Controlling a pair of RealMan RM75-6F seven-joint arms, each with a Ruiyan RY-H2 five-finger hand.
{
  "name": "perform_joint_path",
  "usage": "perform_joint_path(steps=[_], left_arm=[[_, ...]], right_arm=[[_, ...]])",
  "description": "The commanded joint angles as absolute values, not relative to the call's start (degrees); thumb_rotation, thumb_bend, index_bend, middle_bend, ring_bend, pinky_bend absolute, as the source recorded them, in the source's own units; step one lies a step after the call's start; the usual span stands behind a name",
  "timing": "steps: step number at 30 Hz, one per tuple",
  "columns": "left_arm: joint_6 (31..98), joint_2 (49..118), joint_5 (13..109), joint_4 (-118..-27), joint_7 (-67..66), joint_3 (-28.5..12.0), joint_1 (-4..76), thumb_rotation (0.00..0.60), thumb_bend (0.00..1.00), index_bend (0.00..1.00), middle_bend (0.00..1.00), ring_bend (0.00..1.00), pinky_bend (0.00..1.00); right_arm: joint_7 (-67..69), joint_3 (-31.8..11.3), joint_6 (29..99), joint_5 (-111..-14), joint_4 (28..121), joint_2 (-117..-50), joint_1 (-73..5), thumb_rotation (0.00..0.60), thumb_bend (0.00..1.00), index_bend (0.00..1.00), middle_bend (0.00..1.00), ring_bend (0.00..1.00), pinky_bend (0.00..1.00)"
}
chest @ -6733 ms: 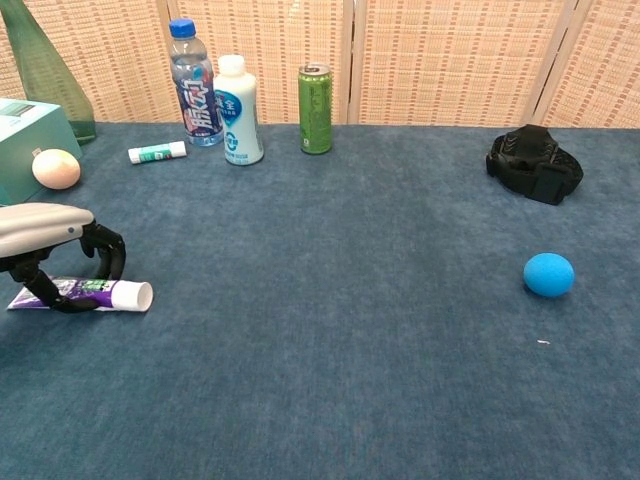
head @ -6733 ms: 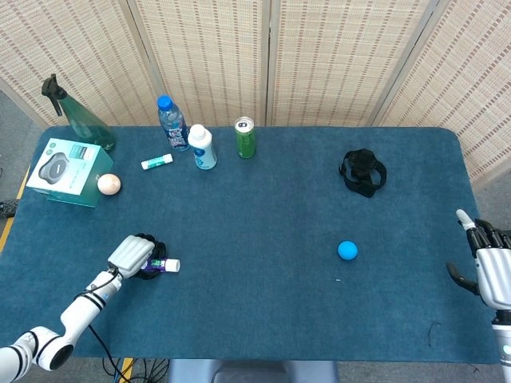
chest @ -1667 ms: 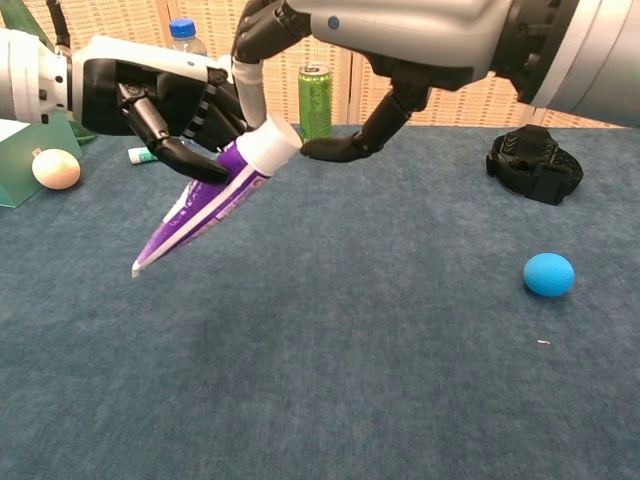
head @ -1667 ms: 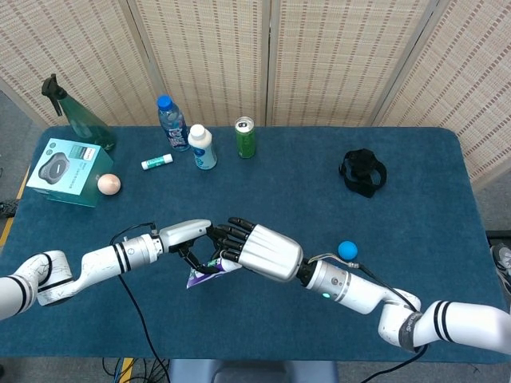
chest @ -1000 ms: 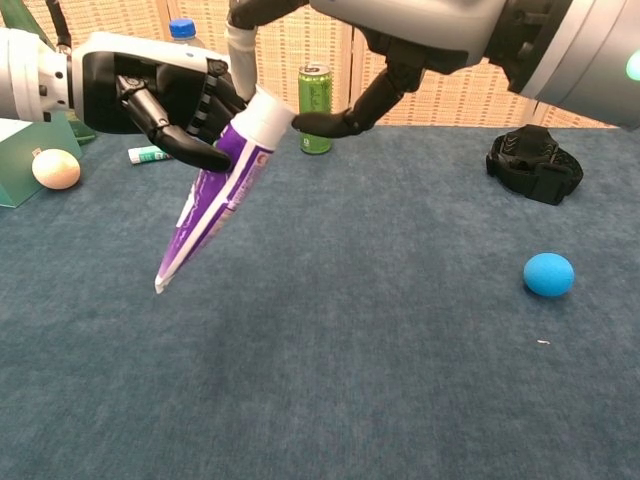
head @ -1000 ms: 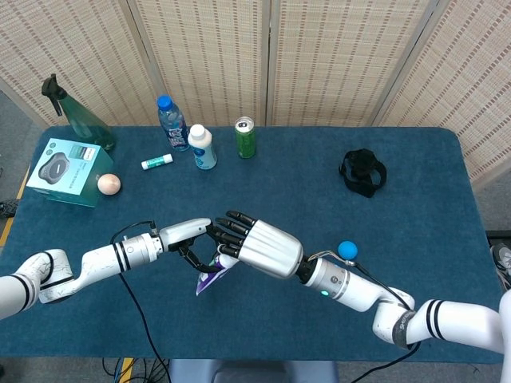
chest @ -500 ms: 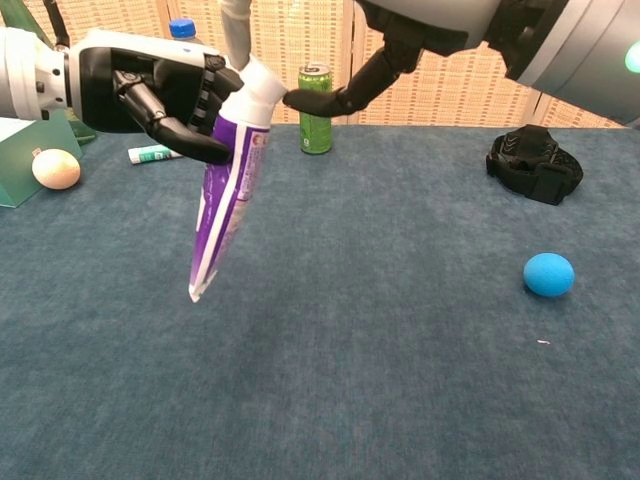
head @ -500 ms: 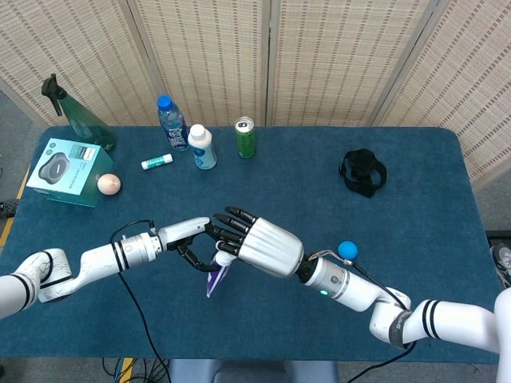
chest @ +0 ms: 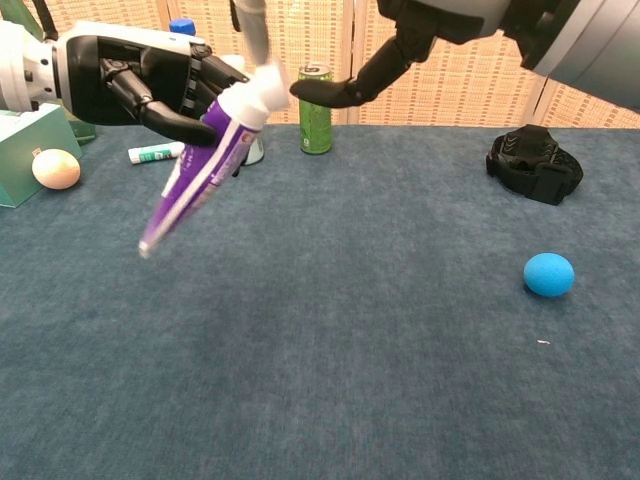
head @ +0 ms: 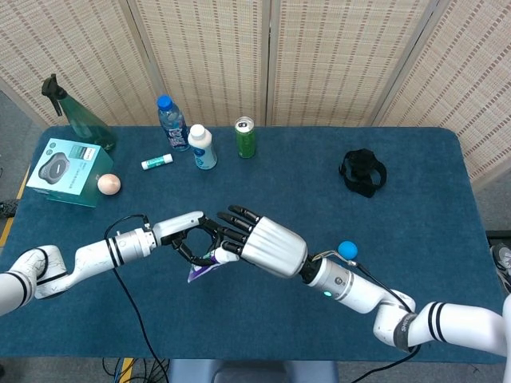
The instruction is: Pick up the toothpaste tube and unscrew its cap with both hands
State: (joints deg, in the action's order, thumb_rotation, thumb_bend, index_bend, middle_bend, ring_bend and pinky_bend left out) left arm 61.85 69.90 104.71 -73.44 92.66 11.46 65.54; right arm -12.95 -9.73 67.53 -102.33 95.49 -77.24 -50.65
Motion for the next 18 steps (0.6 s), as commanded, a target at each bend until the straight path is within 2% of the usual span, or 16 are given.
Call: perform_joint_path(steps=[1, 18], left_arm=[[62.0, 70.0, 104.5, -73.0, 93.0, 11.5, 65.3, 0.600, 0.33, 0.57, 0.64, 0.40, 0.35], [63.6, 70.5, 103.7, -69.9, 97.3, 11.6, 64.3, 0.600, 0.33, 0.57, 0.64, 0.40, 0.36]], right_arm=[[-13.5, -9.7, 67.4, -102.0, 96.1, -76.7, -50.4, 0.600, 0.26, 0.59, 0.37, 0.17, 0.20], [-14.5, -8.9, 67.0, -101.6, 97.7, -75.0, -49.1, 0.600, 0.26, 0.59, 0.37, 0.17, 0.18]])
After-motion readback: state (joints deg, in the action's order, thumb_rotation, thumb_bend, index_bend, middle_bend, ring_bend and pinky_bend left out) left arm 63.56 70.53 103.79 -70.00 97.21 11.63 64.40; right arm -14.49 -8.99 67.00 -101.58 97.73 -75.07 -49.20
